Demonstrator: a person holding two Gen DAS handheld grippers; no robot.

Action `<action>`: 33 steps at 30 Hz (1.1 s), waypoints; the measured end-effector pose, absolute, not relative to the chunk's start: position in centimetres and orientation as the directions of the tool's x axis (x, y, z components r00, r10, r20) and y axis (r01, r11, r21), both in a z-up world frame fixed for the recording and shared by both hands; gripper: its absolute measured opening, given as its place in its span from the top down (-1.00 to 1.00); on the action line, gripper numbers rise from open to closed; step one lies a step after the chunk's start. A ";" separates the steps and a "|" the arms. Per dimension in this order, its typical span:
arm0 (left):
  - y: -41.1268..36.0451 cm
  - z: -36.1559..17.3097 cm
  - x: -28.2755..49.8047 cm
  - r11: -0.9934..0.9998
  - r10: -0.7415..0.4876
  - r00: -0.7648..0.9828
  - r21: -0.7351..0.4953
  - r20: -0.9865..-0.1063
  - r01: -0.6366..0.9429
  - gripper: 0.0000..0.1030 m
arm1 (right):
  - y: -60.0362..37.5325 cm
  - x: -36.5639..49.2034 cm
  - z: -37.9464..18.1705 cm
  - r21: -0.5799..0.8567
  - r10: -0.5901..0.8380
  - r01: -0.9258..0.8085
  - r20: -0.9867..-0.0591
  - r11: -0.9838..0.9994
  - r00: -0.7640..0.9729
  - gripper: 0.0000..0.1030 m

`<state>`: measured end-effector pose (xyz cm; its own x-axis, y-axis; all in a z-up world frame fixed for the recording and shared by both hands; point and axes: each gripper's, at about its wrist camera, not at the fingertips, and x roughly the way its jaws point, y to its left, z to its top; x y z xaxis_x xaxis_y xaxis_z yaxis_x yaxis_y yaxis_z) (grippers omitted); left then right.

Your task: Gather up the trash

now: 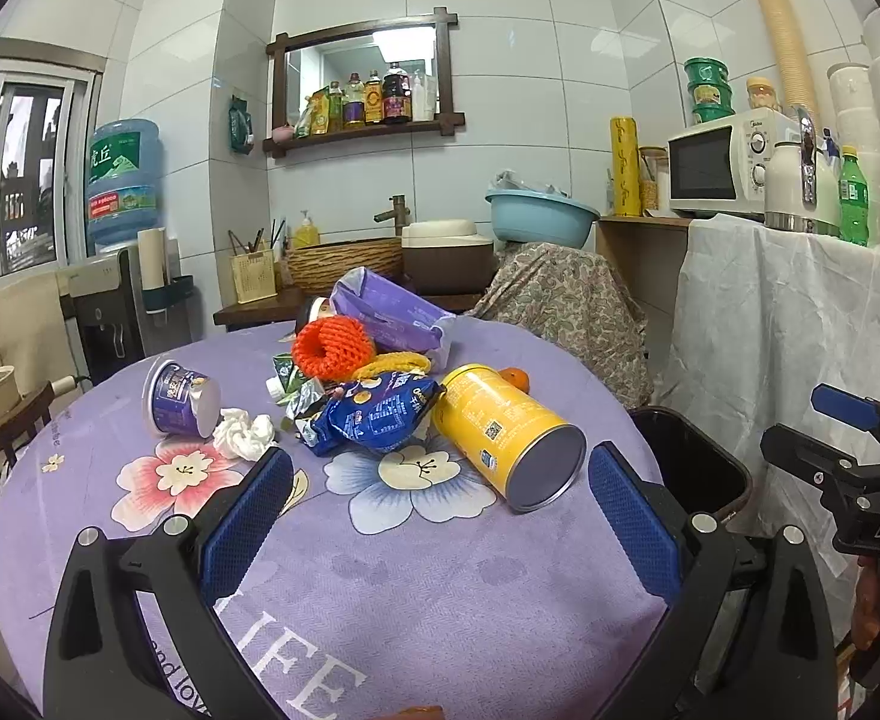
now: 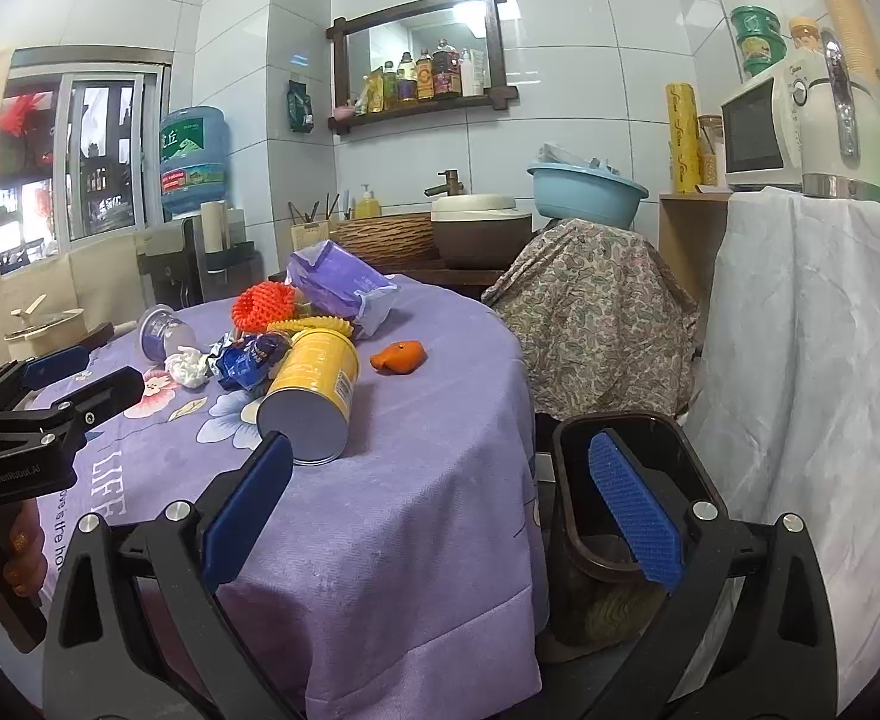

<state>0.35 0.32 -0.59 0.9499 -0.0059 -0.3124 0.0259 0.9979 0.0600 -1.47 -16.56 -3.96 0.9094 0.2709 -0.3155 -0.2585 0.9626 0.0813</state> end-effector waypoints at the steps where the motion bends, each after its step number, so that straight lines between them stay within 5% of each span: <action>1: 0.3 -0.6 0.4 0.998 -0.006 0.950 0.060 -0.313 0.026 -0.90 | -16.6 -1.5 -4.0 0.082 0.271 -0.259 -0.316 0.963 0.909 -0.90; 33: 1.2 -0.8 0.4 0.999 0.004 0.945 0.034 -0.328 0.008 -0.90 | -15.9 -1.2 -4.1 0.077 0.282 -0.272 -0.327 0.959 0.902 -0.90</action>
<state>0.37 1.21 -0.82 0.9448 0.0036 -0.3276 0.0081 0.9994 0.0344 -1.22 -15.92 -4.13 0.9020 0.2819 -0.3270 -0.2719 0.9592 0.0769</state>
